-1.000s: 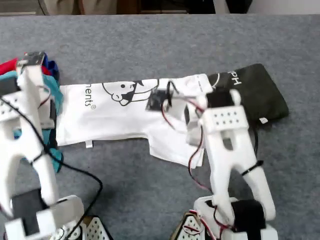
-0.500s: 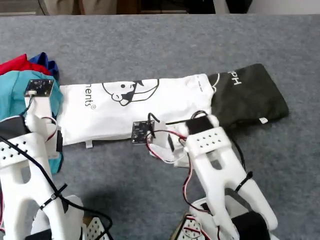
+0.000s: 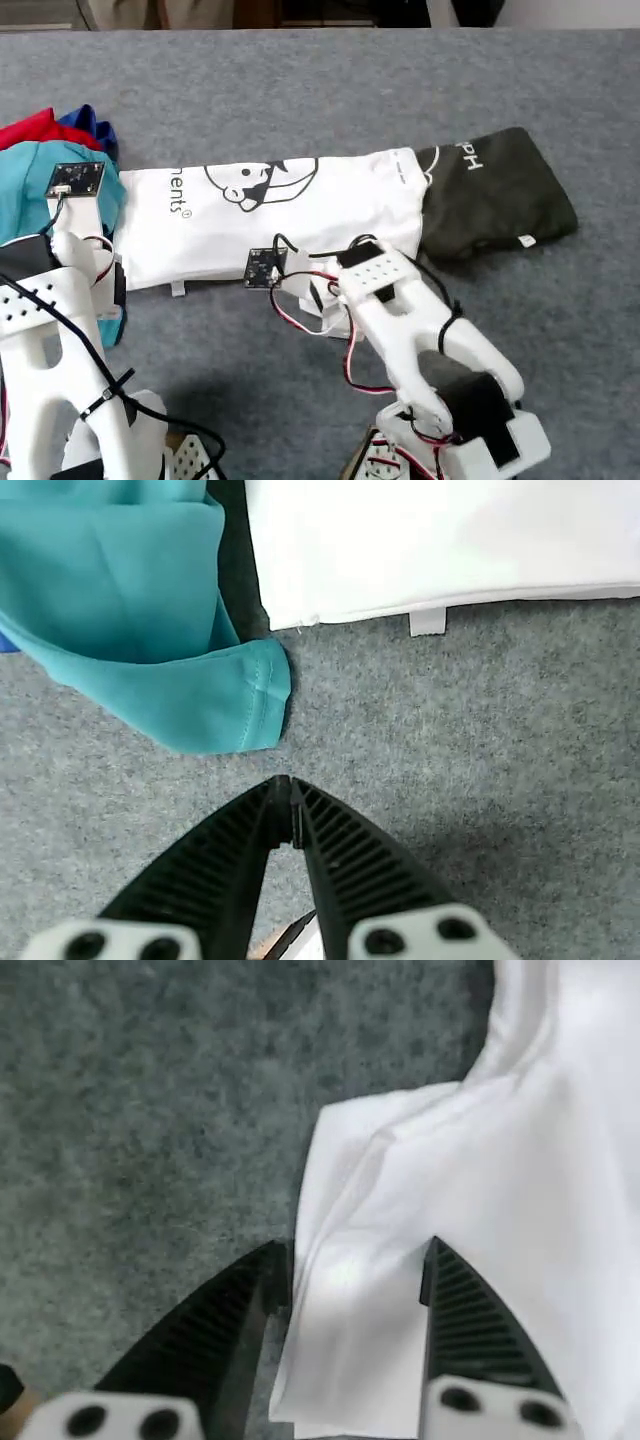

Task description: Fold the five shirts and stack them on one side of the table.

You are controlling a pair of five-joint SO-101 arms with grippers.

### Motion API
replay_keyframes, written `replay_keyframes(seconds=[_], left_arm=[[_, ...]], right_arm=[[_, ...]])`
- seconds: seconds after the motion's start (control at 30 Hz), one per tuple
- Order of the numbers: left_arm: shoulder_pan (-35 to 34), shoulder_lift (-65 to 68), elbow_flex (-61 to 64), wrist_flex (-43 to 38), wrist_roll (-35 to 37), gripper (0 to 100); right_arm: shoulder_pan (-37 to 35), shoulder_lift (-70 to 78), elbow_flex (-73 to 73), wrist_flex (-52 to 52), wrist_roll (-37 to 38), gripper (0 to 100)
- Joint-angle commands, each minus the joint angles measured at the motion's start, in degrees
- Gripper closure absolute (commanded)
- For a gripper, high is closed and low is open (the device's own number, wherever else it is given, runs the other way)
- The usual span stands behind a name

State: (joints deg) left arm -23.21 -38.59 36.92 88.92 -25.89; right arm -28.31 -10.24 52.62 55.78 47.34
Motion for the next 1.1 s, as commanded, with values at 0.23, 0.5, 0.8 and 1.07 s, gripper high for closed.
replay_keyframes(seconds=[0.23, 0.5, 0.8, 1.07], left_arm=[[-0.53, -1.54, -0.62, -0.35, 0.53, 98], [-0.53, -1.54, -0.62, -0.35, 0.53, 98], [-0.44, -1.36, -0.7, 0.88, 0.53, 98], [-0.53, -1.71, -0.7, 0.88, 0.53, 98]], right_arm=[[-0.48, 3.21, -2.24, 0.7, -0.62, 77.5], [-0.48, 3.21, -2.33, 0.62, -0.62, 85.6], [2.24, 3.3, -2.51, 0.35, -0.53, 92.8], [2.24, 3.38, -4.26, 0.97, -0.53, 99.8]])
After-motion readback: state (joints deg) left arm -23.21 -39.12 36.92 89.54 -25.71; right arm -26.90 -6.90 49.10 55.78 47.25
